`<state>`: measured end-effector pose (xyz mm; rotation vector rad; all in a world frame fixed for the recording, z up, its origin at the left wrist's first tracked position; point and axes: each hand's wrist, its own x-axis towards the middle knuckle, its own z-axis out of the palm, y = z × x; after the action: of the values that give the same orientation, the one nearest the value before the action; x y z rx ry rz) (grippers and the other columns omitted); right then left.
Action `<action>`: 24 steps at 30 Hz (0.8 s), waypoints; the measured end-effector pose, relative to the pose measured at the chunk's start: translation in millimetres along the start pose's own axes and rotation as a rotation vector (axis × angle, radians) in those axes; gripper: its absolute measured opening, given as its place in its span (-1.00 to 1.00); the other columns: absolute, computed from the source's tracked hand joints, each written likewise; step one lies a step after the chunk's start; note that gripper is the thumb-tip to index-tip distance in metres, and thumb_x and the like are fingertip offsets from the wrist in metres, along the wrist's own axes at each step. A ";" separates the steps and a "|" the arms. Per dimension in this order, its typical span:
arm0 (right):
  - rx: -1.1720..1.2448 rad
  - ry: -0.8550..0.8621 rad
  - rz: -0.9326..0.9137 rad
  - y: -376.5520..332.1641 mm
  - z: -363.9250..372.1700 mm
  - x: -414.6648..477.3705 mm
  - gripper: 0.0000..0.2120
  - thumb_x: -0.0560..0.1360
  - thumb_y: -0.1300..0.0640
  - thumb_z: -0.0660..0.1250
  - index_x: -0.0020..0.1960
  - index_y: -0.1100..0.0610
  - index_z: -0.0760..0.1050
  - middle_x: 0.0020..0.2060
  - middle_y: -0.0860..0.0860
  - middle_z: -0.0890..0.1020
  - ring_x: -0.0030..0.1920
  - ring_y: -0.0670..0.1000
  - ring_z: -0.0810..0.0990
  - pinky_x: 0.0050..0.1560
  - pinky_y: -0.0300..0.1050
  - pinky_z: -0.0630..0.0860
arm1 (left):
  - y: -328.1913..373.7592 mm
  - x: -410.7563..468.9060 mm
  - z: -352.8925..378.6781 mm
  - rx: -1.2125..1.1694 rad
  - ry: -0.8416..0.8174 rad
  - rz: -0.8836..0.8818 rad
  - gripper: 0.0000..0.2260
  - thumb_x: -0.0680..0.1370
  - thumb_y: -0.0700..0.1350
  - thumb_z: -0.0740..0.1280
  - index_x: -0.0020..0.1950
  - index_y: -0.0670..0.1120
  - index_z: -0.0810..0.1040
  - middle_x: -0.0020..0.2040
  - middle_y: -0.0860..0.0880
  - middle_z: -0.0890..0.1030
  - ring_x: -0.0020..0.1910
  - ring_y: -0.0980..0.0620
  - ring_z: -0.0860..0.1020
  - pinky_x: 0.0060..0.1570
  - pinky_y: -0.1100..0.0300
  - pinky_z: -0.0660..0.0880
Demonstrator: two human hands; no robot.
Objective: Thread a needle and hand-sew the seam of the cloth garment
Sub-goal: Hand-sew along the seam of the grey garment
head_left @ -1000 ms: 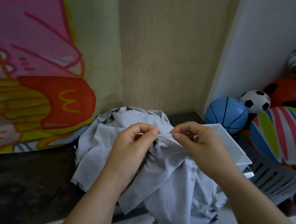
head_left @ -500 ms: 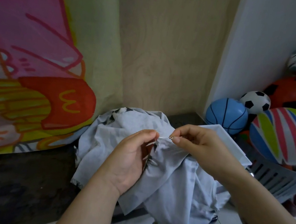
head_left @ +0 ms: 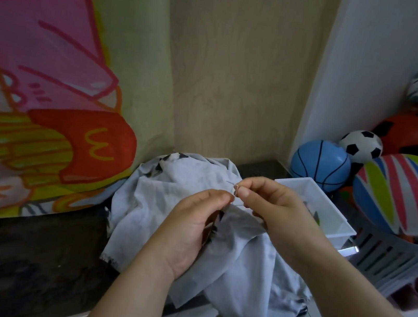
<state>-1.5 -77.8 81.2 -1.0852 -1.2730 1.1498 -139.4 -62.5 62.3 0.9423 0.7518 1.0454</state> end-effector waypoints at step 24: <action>-0.559 0.116 -0.274 10.5 -12.0 7.1 -0.82 0.52 0.12 0.31 -0.17 -0.15 0.53 -0.24 -0.30 0.57 -0.16 -0.17 0.49 -0.16 -0.32 0.43 | 3.9 -4.8 -3.3 0.575 0.289 0.417 -0.86 0.55 -0.10 0.33 -0.18 0.08 0.58 -0.24 0.18 0.63 -0.22 0.29 0.56 -0.20 0.46 0.44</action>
<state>10.0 -69.1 71.4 -1.3031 -1.6399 0.5234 -145.4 -65.3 64.9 1.5039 1.1630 1.3798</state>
